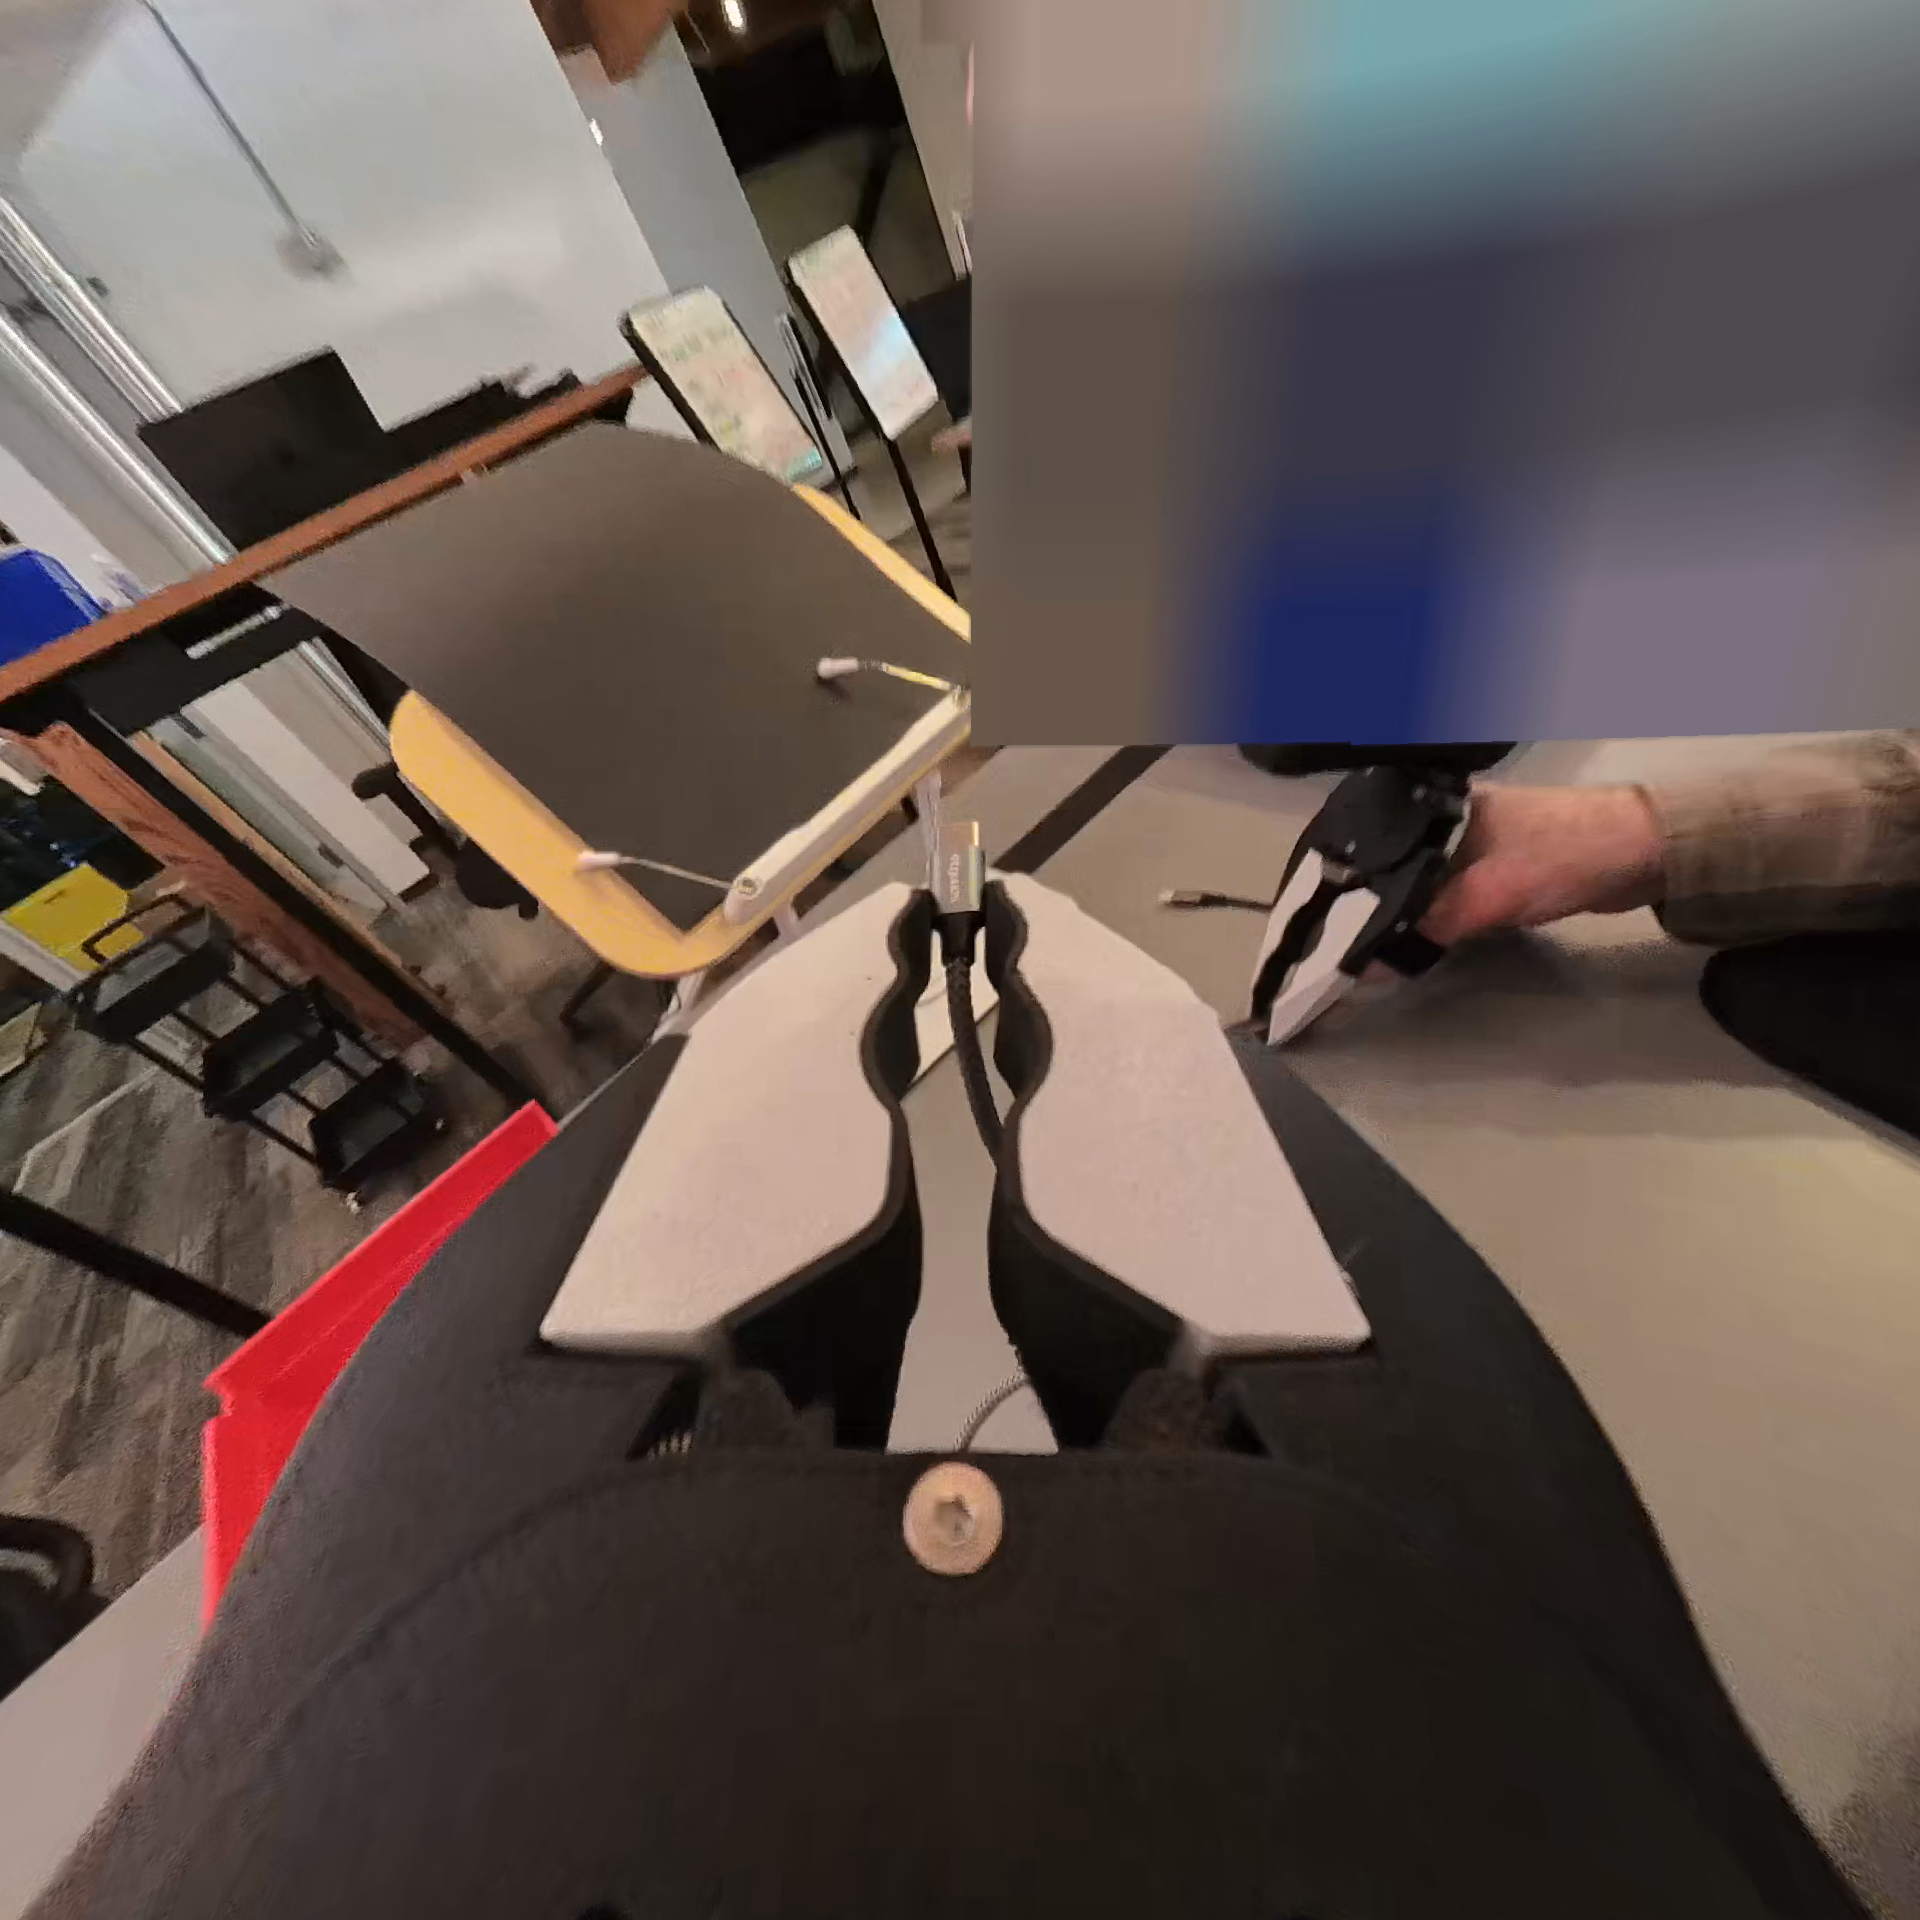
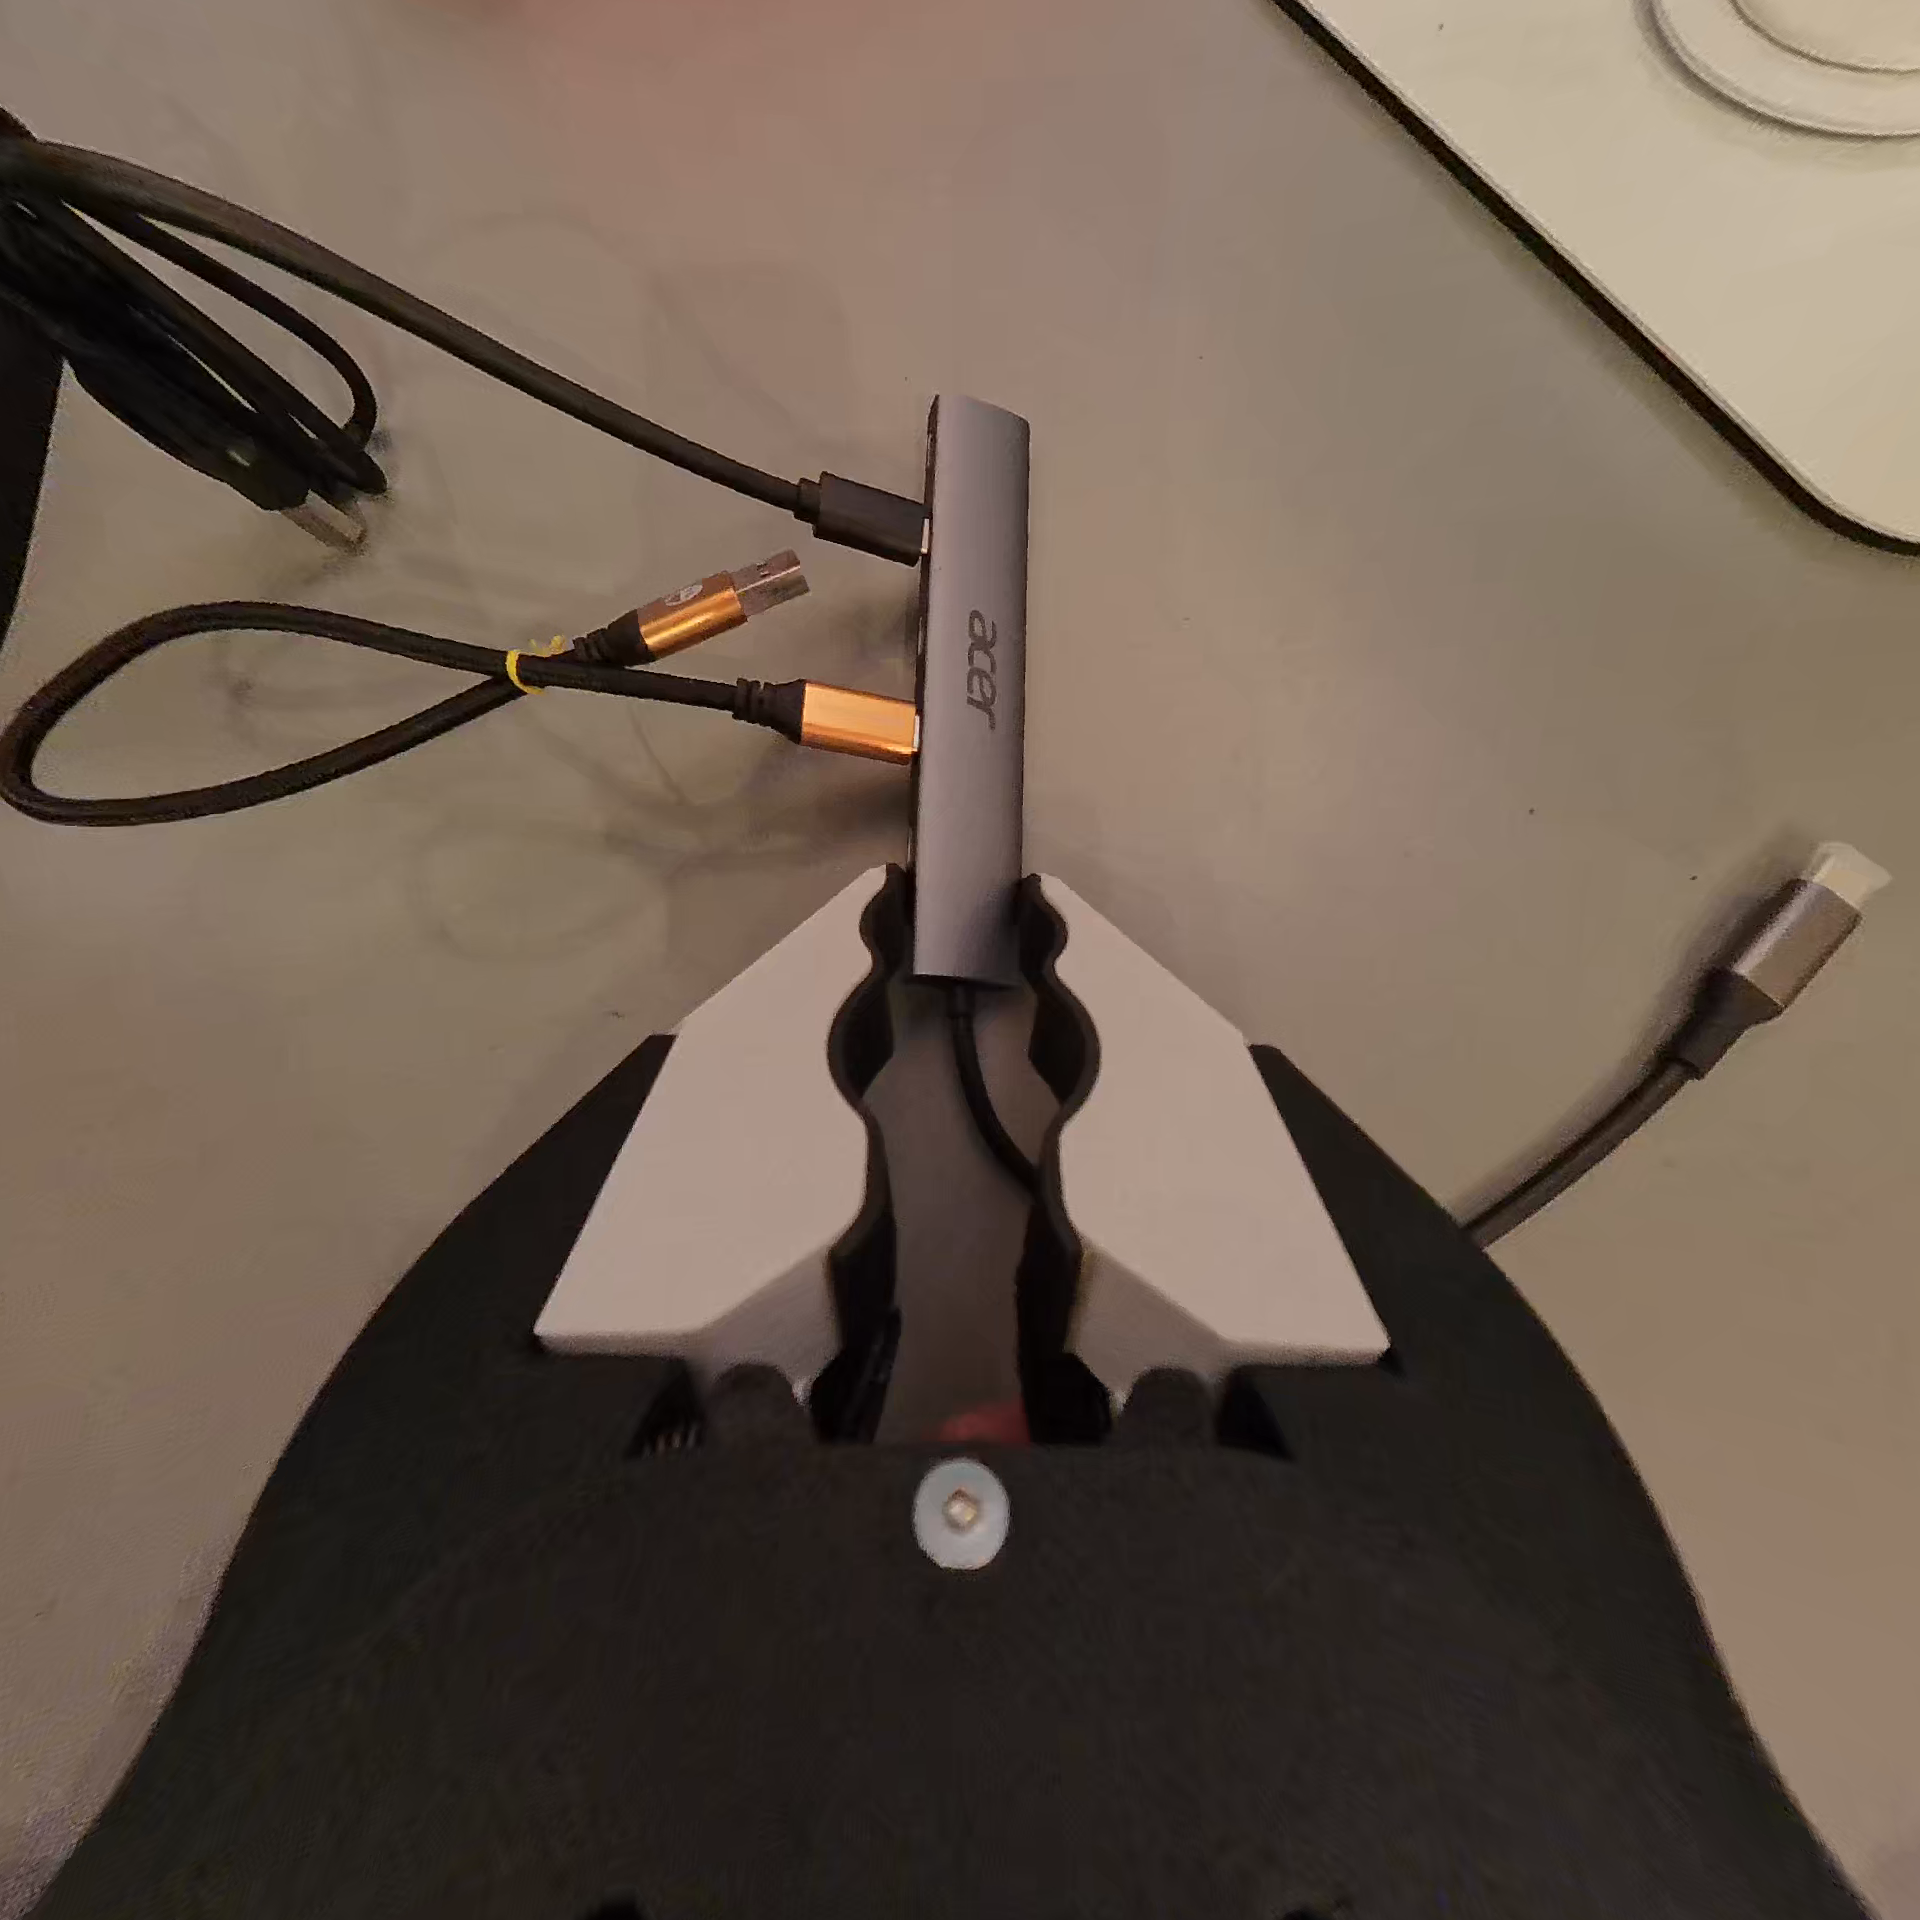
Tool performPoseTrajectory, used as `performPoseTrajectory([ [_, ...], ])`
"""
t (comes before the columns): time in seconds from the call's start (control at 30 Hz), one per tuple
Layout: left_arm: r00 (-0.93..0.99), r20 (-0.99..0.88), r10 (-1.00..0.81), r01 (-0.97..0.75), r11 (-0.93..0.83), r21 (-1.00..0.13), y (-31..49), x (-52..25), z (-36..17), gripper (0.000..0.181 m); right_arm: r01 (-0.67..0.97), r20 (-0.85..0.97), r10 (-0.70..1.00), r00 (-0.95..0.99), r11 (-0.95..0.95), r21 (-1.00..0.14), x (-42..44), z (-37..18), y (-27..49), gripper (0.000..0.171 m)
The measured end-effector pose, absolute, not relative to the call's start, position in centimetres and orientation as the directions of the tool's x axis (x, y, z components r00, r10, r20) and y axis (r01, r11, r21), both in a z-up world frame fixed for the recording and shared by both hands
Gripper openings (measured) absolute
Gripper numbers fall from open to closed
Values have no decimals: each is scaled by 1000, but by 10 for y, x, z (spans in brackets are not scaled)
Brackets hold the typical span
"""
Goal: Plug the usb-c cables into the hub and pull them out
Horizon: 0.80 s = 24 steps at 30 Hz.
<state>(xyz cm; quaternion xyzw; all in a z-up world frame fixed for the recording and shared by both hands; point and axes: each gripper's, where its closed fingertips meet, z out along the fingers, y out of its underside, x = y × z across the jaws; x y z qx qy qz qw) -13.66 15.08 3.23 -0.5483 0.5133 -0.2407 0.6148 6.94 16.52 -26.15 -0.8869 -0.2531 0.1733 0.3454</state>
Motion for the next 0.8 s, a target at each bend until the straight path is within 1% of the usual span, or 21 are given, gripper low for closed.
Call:
performPoseTrajectory([
  [0.07, 345, -396, -851, -344, 277, -897, 164, -133, 24, 10, 321, -140, 568, 811, -632, -706, 67, -261, 165, 18],
  [0.17, 319, -399, -859, -402, 259, -878, 182, -115, 3, 10, 296, -163, 558, 814, -639, -710, 66, -260, 165, 18],
  [0.3, 266, -369, -891, -493, 203, -846, 210, -85, -42, 10, 256, -208, 549, 809, -649, -717, 65, -259, 164, 18],
  [0.37, 247, -402, -882, -553, 213, -806, 226, -75, -62, 10, 240, -225, 545, 807, -652, -719, 64, -258, 163, 18],
  [0.4, 229, -387, -893, -576, 197, -794, 232, -70, -73, 10, 230, -241, 544, 804, -657, -718, 64, -257, 163, 18],
  [0.53, 173, -332, -927, -622, 159, -767, 242, -54, -107, 10, 181, -289, 530, 797, -667, -723, 64, -253, 163, 18],
  [0.6, 165, -347, -923, -650, 163, -742, 247, -48, -123, 10, 158, -315, 519, 795, -678, -718, 64, -252, 163, 18],
  [0.8, 98, -271, -958, -716, 121, -687, 241, -23, -191, 10, 105, -386, 498, 776, -706, -701, 59, -250, 163, 18],
])
